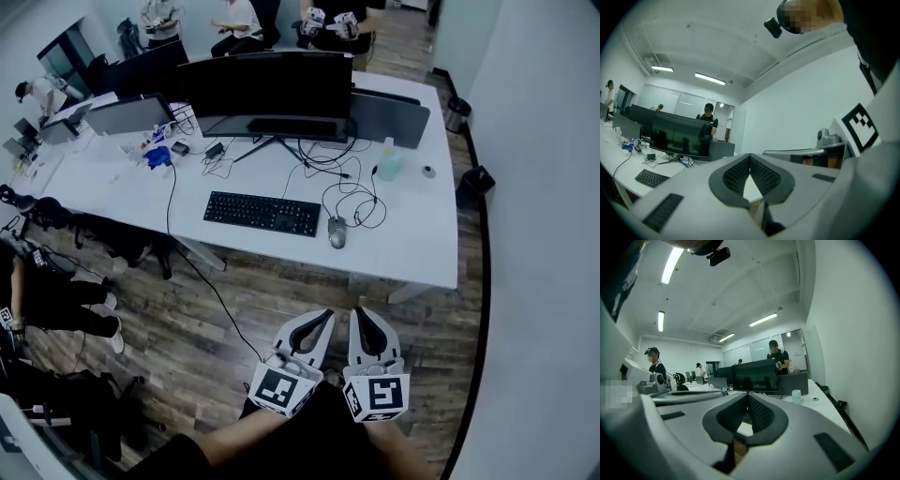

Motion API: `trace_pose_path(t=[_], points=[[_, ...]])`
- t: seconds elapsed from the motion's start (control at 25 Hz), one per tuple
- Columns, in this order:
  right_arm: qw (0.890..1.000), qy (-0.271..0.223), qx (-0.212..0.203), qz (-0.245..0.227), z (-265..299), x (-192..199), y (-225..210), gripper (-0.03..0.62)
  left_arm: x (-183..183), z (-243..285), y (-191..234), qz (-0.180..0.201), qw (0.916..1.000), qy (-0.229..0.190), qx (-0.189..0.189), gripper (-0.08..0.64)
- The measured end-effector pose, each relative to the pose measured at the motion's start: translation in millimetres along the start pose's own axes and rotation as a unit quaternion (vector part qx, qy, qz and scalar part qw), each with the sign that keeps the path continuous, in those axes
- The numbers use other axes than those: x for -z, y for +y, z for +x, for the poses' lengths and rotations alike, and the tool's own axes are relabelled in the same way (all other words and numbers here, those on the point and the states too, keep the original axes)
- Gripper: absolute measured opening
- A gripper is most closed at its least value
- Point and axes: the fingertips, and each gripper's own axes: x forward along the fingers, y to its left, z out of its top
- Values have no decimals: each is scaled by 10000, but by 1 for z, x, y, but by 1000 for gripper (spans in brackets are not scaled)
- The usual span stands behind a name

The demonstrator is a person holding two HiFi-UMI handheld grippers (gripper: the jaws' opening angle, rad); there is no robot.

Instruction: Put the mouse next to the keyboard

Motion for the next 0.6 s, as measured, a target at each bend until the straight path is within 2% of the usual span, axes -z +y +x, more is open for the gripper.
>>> trace_pose_path(t=[0.2, 0.4, 0.6], points=[[9998, -65, 142, -143, -14, -4, 13, 18, -4, -11, -5, 146, 9998, 29, 93, 12], [9996, -35, 64, -283, -19, 0, 32, 18, -18, -23, -6, 311, 9993, -194, 113, 12], [9993, 43, 14, -359, -22, 2, 44, 18, -15, -35, -4, 368, 9992, -154, 85, 12]])
